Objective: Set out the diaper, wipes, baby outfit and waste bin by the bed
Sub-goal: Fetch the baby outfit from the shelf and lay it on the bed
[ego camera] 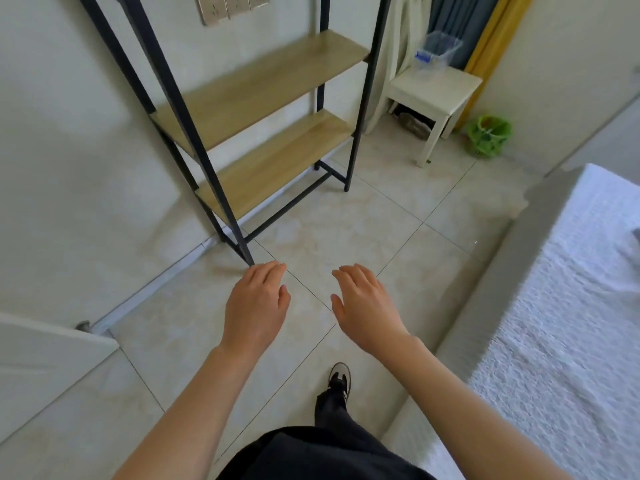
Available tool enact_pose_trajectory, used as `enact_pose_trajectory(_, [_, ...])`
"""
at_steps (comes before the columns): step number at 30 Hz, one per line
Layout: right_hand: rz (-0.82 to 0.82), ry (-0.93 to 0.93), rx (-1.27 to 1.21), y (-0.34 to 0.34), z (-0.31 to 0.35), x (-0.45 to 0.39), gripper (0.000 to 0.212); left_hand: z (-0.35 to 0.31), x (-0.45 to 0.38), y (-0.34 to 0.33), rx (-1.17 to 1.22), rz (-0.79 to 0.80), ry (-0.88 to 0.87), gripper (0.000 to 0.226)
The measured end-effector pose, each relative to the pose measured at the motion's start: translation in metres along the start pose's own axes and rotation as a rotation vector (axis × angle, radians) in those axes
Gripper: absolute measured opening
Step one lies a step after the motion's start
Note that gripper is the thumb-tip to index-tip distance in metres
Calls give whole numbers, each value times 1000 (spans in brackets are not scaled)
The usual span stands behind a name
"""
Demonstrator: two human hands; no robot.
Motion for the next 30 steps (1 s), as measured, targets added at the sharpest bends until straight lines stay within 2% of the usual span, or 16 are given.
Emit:
enact_pose_trajectory(6, [-56, 84, 62, 60, -46, -101, 45, -35, -109, 20, -3, -131, 3, 34])
enact_pose_trajectory(15, [-182, 183, 65, 117, -68, -232, 41, -33, -239, 51, -37, -313, 34, 32])
enact_pose_trajectory(22, [-275, 266, 86, 149, -60, -335, 34, -14, -333, 77, -37, -394, 13, 28])
enact_pose_trajectory(30, [-385, 424, 87, 199, -20, -461, 38, 20, -433, 148, -100, -544, -58, 31])
Point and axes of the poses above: each hand's wrist, its own x-axis away from the middle knuckle, its own y-axis out of the back of the hand, z = x × y, the point moved 4 cm from there along -x, towards the middle knuckle, and after that the axes turned 3 degrees about -x, right-handed, at the moved point
